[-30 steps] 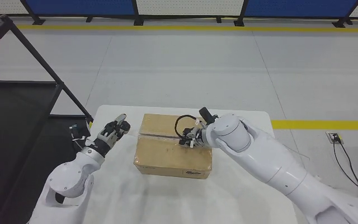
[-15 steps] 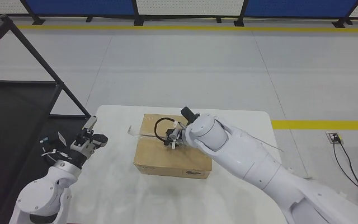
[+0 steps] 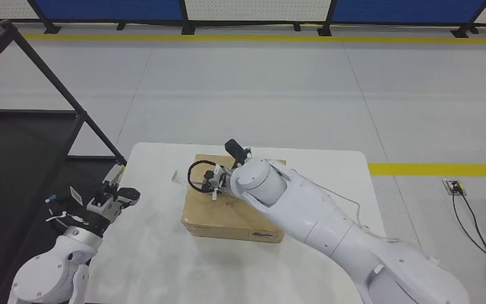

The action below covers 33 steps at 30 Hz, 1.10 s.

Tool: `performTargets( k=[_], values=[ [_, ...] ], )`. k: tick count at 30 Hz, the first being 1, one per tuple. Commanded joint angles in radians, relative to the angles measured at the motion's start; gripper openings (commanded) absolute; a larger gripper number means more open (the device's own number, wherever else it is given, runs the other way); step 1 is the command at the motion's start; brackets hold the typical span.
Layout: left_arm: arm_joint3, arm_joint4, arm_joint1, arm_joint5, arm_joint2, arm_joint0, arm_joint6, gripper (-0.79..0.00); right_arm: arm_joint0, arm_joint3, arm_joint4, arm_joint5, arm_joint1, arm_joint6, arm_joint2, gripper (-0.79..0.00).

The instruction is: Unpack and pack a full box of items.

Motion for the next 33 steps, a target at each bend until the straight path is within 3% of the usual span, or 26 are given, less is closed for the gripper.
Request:
performTargets(
  k=[1, 12, 18, 26, 33],
  values=[
    [0.003, -0.009, 0.001, -0.002, -0.011, 0.007, -0.002, 0.0, -0.001, 0.021, -0.012, -0.01, -0.017, 0.0, -0.003, -0.785],
    [0.029, -0.026, 0.005, -0.011, -0.02, 0.0, -0.038, 0.0, 0.026, 0.145, -0.039, 0.048, -0.1, 0.067, 0.004, -0.785],
    [0.047, -0.014, 0.01, -0.009, -0.006, -0.032, -0.065, 0.0, 0.029, 0.192, -0.037, 0.06, -0.11, 0.112, 0.04, -0.785],
    [0.037, 0.004, 0.014, -0.003, 0.022, -0.064, -0.095, 0.0, -0.01, 0.15, -0.072, 0.078, -0.063, 0.125, 0.112, -0.785],
    [0.023, 0.012, 0.018, -0.001, 0.039, -0.082, -0.114, 0.0, -0.085, -0.014, -0.134, 0.122, 0.025, 0.098, 0.228, -0.785]
  ],
)
